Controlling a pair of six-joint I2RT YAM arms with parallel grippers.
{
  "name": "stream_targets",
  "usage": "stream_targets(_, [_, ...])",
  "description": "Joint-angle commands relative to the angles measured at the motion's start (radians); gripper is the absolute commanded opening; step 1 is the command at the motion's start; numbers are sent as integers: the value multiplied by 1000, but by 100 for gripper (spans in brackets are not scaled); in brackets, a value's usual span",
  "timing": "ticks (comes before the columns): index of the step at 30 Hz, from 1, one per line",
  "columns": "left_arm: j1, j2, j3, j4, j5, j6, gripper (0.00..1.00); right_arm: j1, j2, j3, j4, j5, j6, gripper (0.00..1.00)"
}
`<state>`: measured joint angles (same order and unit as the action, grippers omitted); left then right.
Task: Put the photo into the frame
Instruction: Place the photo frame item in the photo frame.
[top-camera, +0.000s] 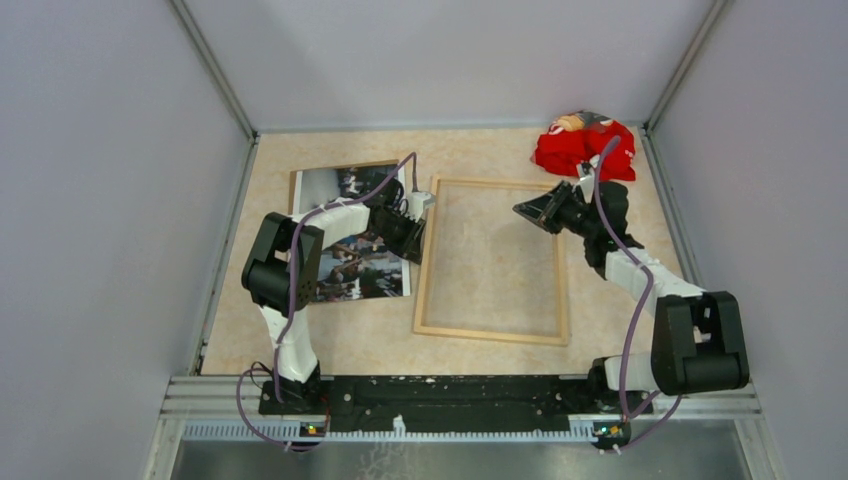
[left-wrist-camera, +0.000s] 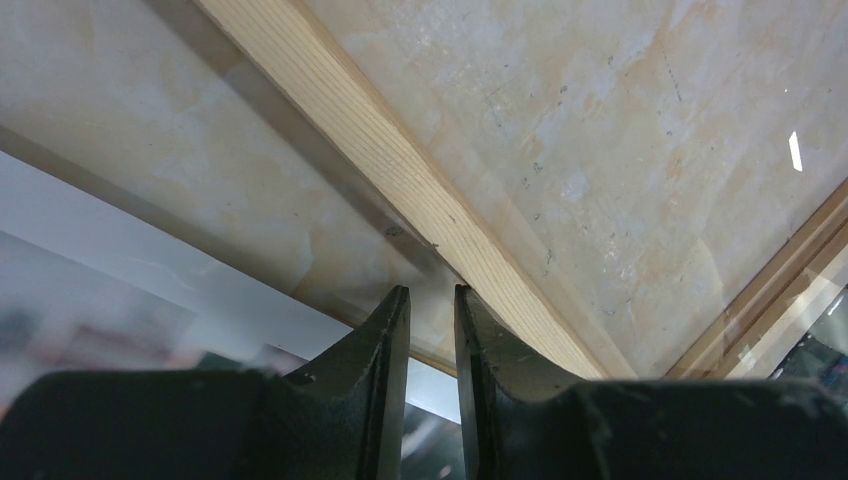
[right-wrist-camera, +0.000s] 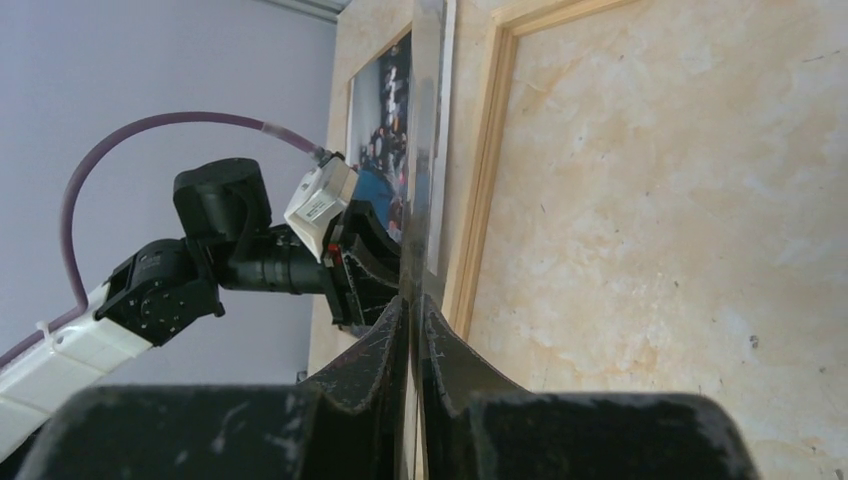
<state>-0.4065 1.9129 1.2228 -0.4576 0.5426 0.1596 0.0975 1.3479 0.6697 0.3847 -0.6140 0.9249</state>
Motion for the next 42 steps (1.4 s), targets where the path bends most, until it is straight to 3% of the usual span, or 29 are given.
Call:
stream_targets(1, [-5,-14,-26,5,9,14,30,-7,-38,15,-29,14,-54,7])
stream_targets(30, [-5,-9,-26,6,11,8,30,-31,-45,5,-113,86,-140,8])
stream_targets(42, [-5,-5,-24,5,9,8,30,-38,-27,3,-129,115,-149,14])
